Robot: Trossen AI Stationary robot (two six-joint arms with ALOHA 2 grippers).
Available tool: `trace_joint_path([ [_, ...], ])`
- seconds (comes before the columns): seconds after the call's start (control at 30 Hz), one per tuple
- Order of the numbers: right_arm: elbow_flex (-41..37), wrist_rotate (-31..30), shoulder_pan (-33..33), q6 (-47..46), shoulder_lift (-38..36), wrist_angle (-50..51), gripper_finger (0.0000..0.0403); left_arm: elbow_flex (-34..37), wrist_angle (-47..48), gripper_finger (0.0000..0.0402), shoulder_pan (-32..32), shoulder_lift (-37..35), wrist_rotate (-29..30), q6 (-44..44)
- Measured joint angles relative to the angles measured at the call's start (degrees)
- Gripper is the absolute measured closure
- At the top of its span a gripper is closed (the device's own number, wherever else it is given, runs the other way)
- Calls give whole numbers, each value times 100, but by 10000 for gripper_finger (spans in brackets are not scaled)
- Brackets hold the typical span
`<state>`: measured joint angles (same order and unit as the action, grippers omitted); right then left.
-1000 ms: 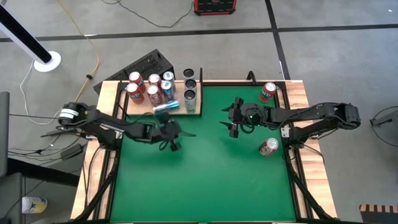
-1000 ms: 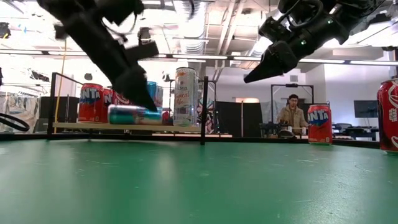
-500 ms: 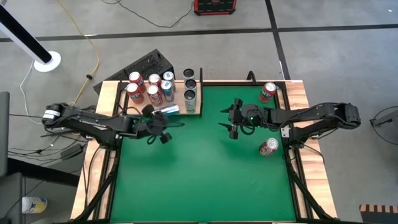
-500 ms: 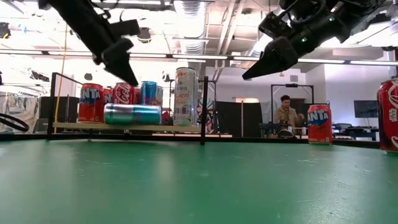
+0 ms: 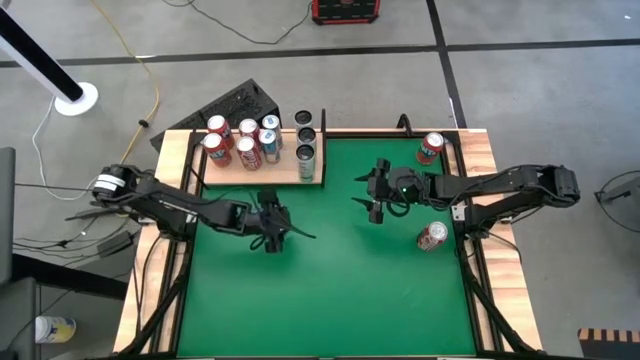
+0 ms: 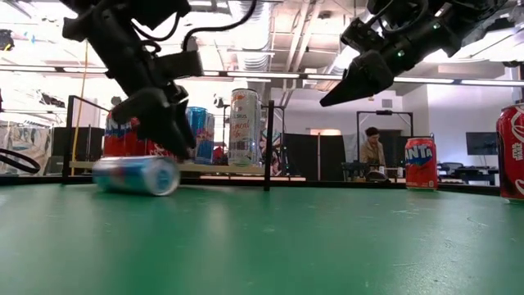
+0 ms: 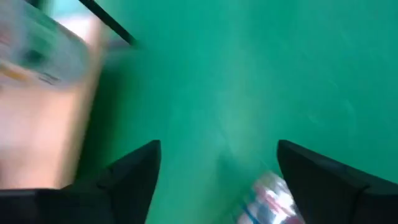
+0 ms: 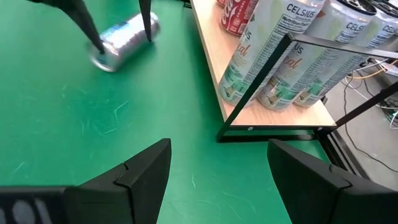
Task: Place canned beverage on shelf
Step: Put the blue soda can on the shelf aligned with the other blue soda cans
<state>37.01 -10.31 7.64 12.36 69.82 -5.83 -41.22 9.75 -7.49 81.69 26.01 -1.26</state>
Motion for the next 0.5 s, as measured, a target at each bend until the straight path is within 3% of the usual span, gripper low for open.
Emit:
trace_joint_path([
  [0.17, 0, 0, 0, 165, 0, -40, 112, -633, 1840, 79, 20, -82, -1000, 73],
  [0.3, 0, -1, 37, 155, 0, -123, 112, -1317, 2871, 88, 26, -259, -1651, 212],
  [0.37, 0, -4, 57, 127, 0, -125, 112, -1654, 3558, 95, 24, -341, -2285, 29],
  [0.5, 0, -4, 109, 86, 0, -176, 112, -1729, 4509, 107, -224, -417, -3028, -458],
])
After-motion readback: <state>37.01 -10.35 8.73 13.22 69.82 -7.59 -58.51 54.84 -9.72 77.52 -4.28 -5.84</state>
